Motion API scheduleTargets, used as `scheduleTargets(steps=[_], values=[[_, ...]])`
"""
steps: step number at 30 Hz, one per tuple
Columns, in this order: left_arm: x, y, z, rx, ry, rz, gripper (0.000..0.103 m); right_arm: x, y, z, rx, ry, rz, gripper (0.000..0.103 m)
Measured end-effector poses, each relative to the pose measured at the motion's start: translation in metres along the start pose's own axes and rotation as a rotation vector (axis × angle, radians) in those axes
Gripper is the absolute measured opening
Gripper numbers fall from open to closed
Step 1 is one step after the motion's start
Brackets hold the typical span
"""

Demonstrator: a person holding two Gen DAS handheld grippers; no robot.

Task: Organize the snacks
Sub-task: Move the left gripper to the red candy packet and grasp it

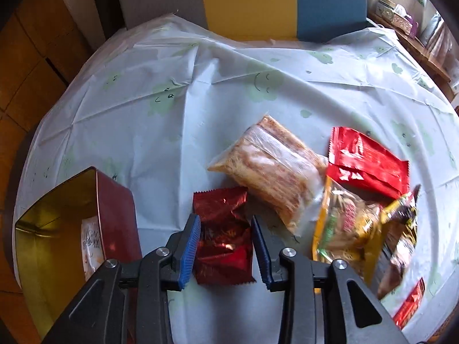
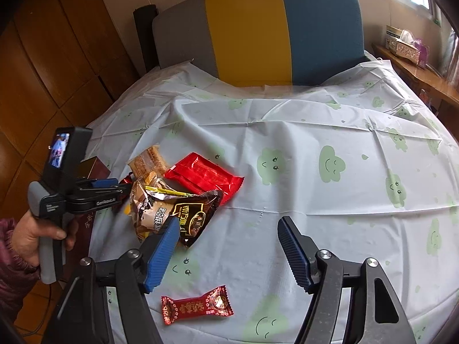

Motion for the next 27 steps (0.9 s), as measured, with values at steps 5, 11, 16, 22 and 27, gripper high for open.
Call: scheduleTargets(steps=[5, 11, 16, 22, 27], values=[[-0.001, 0.000, -0.002, -0.029, -0.012, -0.008, 0.036, 0.001, 0.001, 0.000, -0.005, 0.003, 0.001, 0.071], [-0.008, 0.027, -0.022, -0.056, -0.002, -0.109, 0.035, 0.002, 0.002, 0.001, -0.012, 0.010, -0.001, 0.071], [-0.027, 0.063, -0.058, -0.082, -0.012, -0.203, 0.030, 0.002, 0.002, 0.000, -0.008, 0.012, -0.005, 0.071], [-0.054, 0.093, -0.095, -0.080, -0.034, -0.344, 0.030, 0.002, 0.001, -0.002, -0.002, 0.023, -0.020, 0.071], [-0.064, 0.108, -0.105, -0.108, -0.067, -0.368, 0.033, -0.002, 0.000, -0.003, 0.003, 0.020, -0.042, 0.071]])
Point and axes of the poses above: each gripper's, at about its wrist camera, not at the fingertips, and y roughly against the way its jaws point, x to its left, z to its top, the point moved 1 cm from there along -y, roughly the way its jaws point, and after that the axes turned 11 degrees about -x, right-handed, at the moved point
